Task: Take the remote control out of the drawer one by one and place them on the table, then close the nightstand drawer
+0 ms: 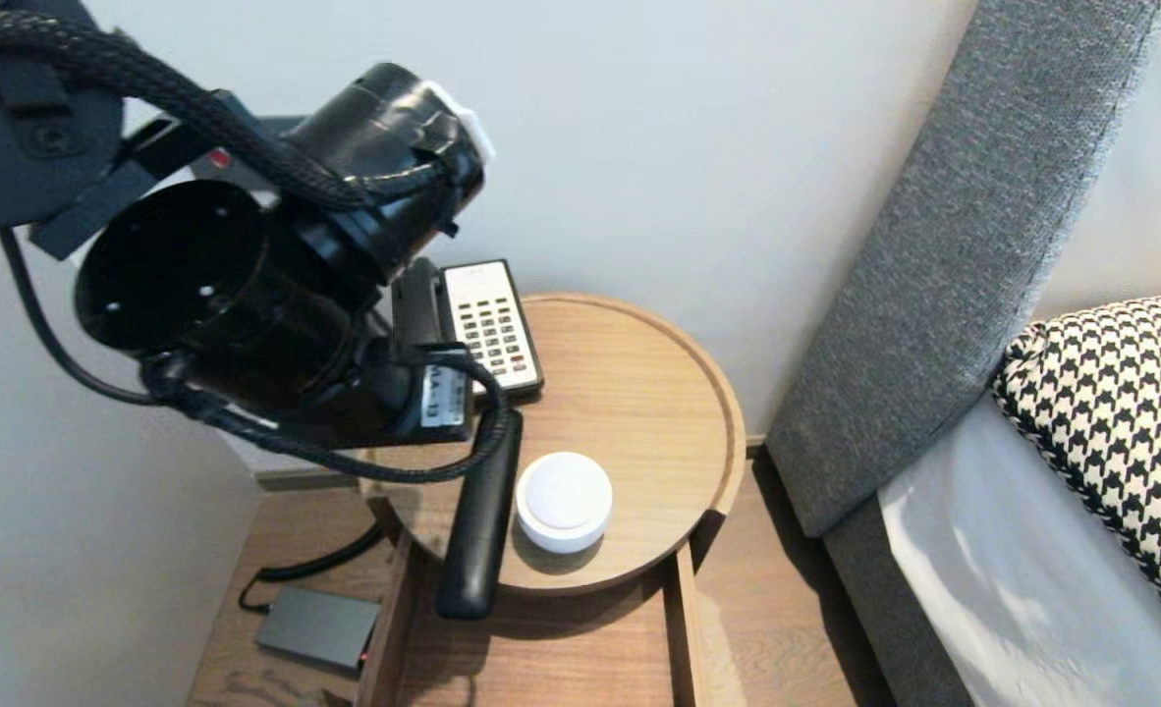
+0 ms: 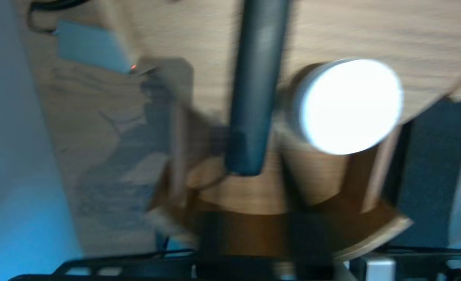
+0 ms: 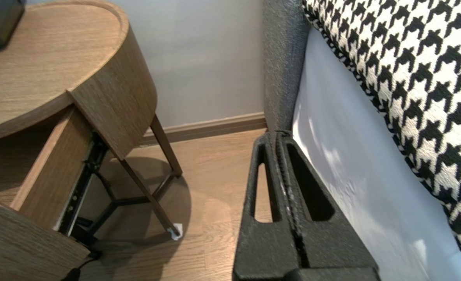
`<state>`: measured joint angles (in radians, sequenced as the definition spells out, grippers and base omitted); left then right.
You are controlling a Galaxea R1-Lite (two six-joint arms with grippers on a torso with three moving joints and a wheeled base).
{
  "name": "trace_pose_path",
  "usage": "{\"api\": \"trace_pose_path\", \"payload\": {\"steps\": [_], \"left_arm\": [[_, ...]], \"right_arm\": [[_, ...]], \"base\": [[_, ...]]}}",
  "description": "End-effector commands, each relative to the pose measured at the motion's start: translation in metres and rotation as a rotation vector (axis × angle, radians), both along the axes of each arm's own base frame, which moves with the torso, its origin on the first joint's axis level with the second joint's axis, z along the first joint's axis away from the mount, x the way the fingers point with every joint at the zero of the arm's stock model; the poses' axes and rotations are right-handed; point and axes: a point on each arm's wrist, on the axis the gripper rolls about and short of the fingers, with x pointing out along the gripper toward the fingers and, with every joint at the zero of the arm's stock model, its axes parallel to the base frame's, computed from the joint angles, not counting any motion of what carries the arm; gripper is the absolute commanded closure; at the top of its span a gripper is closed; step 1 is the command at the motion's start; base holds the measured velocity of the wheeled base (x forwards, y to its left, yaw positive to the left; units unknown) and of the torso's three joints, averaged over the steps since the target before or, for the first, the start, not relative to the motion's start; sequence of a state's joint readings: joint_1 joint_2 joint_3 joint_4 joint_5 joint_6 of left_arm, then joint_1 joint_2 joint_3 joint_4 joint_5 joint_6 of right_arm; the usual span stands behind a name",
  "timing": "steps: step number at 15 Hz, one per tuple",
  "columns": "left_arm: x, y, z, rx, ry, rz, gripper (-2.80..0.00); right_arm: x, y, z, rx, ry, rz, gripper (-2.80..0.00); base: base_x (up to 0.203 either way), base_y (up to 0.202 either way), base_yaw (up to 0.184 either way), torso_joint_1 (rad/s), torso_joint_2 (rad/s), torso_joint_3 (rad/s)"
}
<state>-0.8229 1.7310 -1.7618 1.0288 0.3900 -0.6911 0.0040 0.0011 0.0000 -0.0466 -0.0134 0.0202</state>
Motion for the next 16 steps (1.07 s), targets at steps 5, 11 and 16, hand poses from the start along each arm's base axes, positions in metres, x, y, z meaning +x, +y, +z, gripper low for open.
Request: {"api": "trace_pose_path", "payload": {"steps": [5, 11, 16], "left_arm": [[-0.055, 0.096, -0.047, 0.01, 0.124, 0.108, 0.0], [-0.102, 0.144, -0.134, -0.033, 0.28, 0.139, 0.0], [-0.113, 0.152, -0.17, -0.041, 0.266, 0.096, 0.0]], "right_arm": [[0.002, 0.0, -0.007, 0.0, 0.026, 0.0, 0.0], [0.002, 0.0, -0.007, 0.0, 0.024, 0.0, 0.0], [0.002, 0.0, -0.007, 0.0, 0.024, 0.0, 0.0]], "base": [[0.0, 0.0, 0.0, 0.0, 0.0, 0.0], [0.0, 0.0, 0.0, 0.0, 0.0, 0.0], [0.0, 0.0, 0.0, 0.0, 0.0, 0.0]]}}
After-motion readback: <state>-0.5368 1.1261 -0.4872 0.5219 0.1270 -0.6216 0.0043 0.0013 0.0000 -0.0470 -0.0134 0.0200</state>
